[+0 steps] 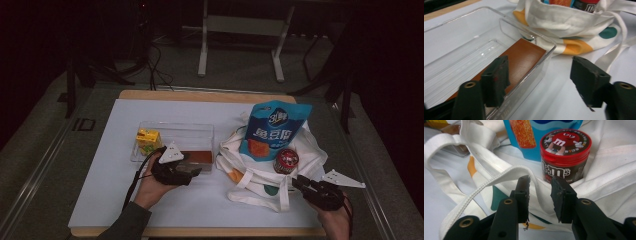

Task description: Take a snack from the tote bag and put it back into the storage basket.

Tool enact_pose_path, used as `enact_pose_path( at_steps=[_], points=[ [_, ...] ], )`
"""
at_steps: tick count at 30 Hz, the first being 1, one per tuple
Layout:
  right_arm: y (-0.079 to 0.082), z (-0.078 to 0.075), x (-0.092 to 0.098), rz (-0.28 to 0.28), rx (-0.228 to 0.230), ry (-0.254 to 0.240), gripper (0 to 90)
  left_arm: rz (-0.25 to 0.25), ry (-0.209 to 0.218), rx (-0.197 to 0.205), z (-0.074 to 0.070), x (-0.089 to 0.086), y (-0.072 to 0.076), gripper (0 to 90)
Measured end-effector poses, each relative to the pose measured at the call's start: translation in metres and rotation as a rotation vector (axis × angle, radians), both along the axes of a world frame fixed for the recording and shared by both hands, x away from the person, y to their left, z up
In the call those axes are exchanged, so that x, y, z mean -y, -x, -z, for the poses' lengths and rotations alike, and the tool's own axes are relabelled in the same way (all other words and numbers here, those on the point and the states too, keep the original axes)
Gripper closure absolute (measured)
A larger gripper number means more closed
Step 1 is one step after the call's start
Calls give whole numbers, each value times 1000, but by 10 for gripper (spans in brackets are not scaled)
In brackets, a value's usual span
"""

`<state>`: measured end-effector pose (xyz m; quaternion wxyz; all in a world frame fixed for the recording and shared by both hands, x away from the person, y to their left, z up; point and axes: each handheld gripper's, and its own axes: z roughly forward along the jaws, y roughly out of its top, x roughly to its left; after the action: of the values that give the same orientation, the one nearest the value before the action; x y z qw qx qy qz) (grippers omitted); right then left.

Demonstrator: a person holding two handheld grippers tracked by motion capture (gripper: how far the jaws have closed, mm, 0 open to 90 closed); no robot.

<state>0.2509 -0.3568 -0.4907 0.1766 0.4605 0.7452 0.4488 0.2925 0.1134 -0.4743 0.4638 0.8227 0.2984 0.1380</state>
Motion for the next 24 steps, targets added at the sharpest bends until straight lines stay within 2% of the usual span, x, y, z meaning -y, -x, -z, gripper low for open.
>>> enact_pose_path(
  at_steps=[1,5,10,16,23,24],
  points=[
    [1,-1,1,-5,0,-6,677,5,0,5,0,0,0,400],
    [3,-3,-1,-10,3,-19,677,21,5,8,1,2,1,450],
    [5,-7,-1,-9,17,-29,698,47,3,8,3,5,2,468],
    [4,-13,0,4,22,-13,746,67,15,1,8,6,2,476],
    [-3,-19,-2,1,29,10,737,91,19,1,15,10,6,509],
    [-4,-20,-2,-1,26,16,733,100,8,0,18,13,8,509]
  ],
)
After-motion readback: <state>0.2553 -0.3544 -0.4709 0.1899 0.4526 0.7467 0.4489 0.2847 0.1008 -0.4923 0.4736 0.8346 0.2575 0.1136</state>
